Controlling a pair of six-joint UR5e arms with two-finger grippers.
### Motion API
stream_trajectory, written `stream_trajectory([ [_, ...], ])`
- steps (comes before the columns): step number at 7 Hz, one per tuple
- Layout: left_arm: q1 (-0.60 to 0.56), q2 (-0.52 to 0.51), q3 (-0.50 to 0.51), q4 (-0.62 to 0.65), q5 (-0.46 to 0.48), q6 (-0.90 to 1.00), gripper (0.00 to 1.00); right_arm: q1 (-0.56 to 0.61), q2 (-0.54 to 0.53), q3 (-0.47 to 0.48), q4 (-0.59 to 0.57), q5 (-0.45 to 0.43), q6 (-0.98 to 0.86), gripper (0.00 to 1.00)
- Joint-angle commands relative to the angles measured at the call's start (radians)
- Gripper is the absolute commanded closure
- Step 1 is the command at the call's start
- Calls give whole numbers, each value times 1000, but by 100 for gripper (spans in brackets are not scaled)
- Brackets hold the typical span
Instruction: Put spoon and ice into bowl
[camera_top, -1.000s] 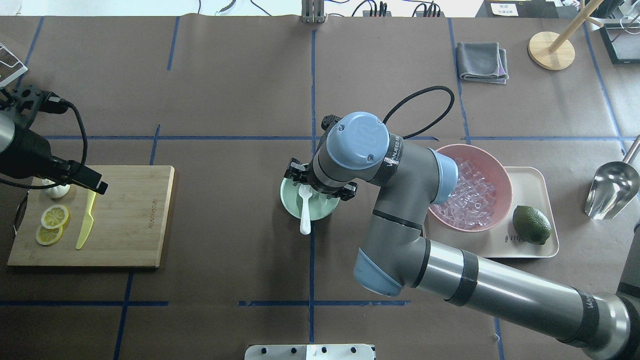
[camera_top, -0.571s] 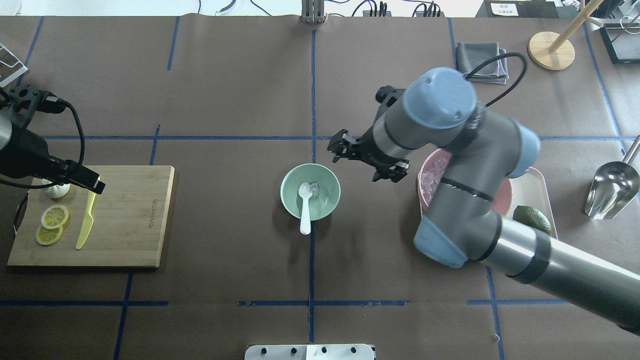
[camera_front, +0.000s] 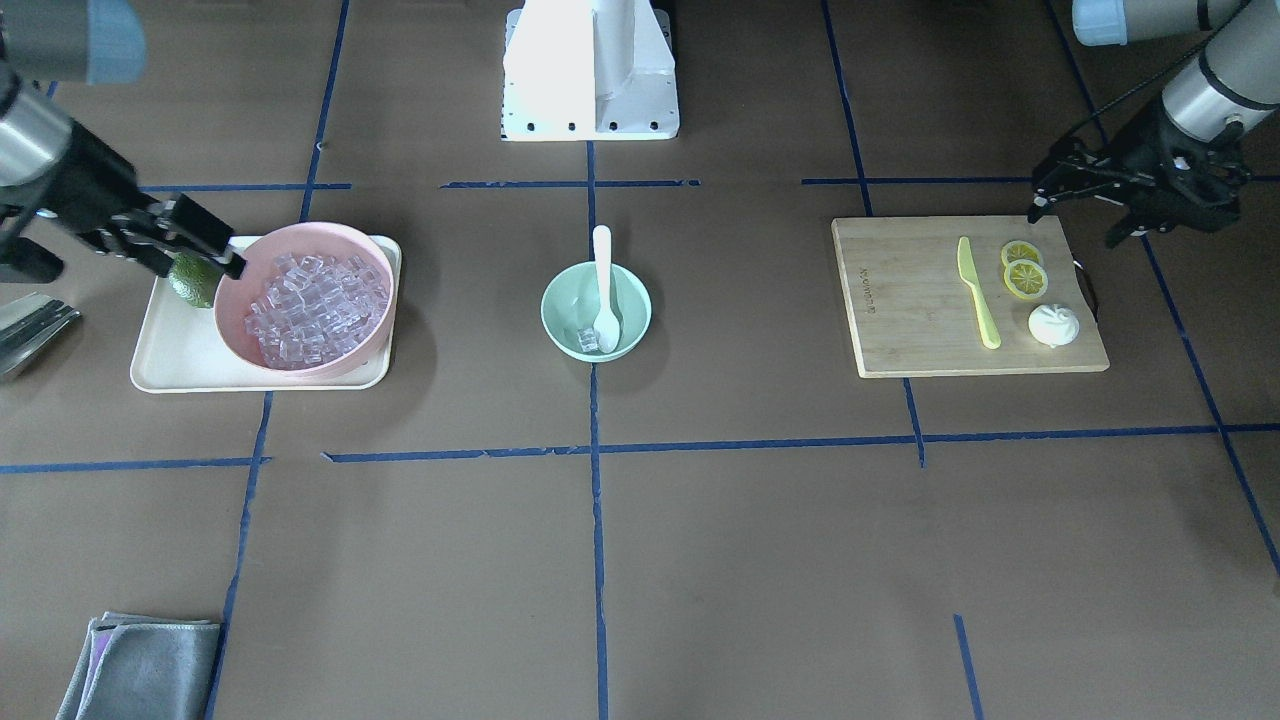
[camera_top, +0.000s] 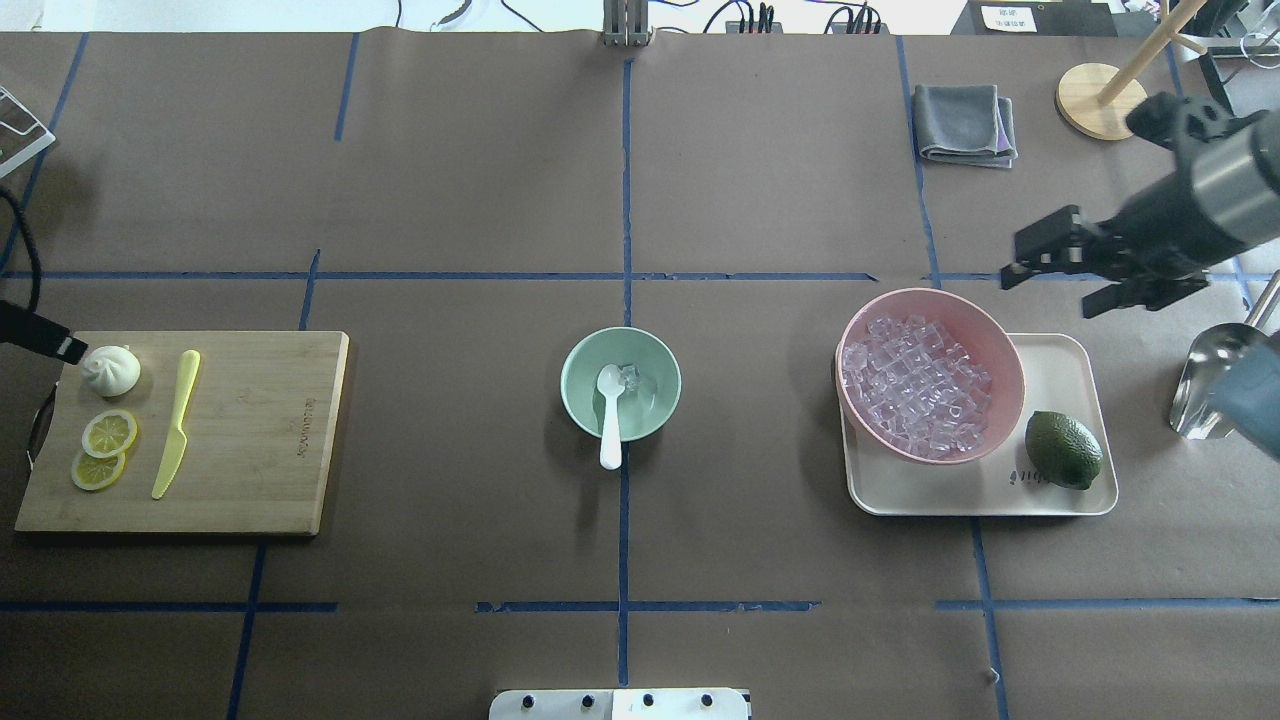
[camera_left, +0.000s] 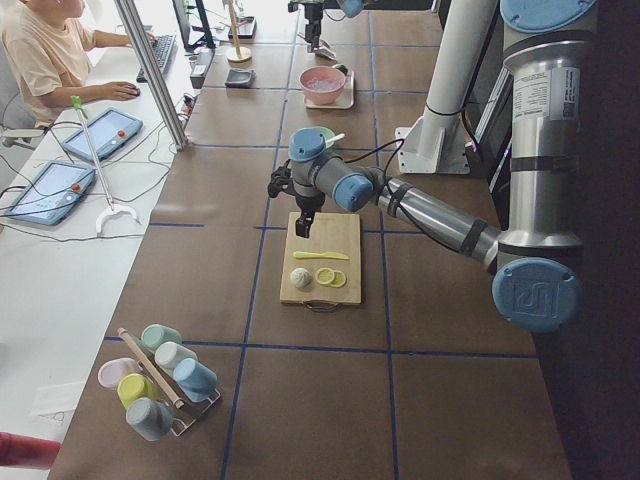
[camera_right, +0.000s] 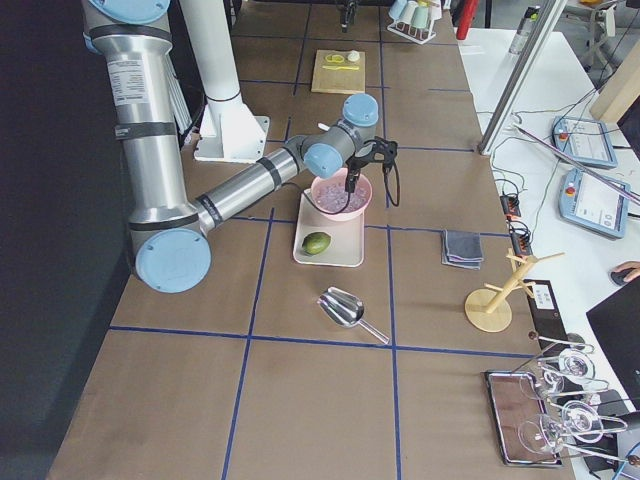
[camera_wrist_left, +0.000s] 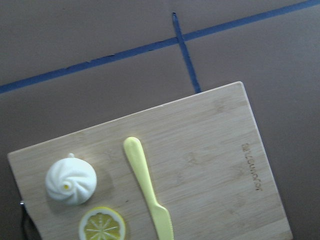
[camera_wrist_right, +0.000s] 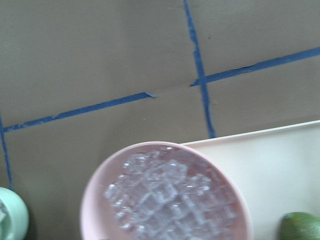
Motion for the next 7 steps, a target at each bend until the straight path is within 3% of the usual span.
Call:
stream_trajectory([
  [1, -186, 20, 54, 112, 2, 304, 3, 181, -213, -6, -2, 27, -443, 1],
  [2, -295, 11, 120, 145, 2, 441, 1, 271, -253, -16, -76, 26, -658, 1],
  [3, -382, 4, 189, 144, -15, 491, 1, 368, -254, -17, -239, 3, -911, 1],
  [4, -400, 2, 218, 148, -46, 491, 0, 438, -242, -20, -390, -82, -1138, 1],
  [5, -400, -6, 252, 209, -104, 478, 0, 454, -238, -28, -455, -133, -1210, 1],
  [7, -400, -24, 238, 338, -132, 453, 0, 455, -238, -127, -448, -120, -1211, 1],
])
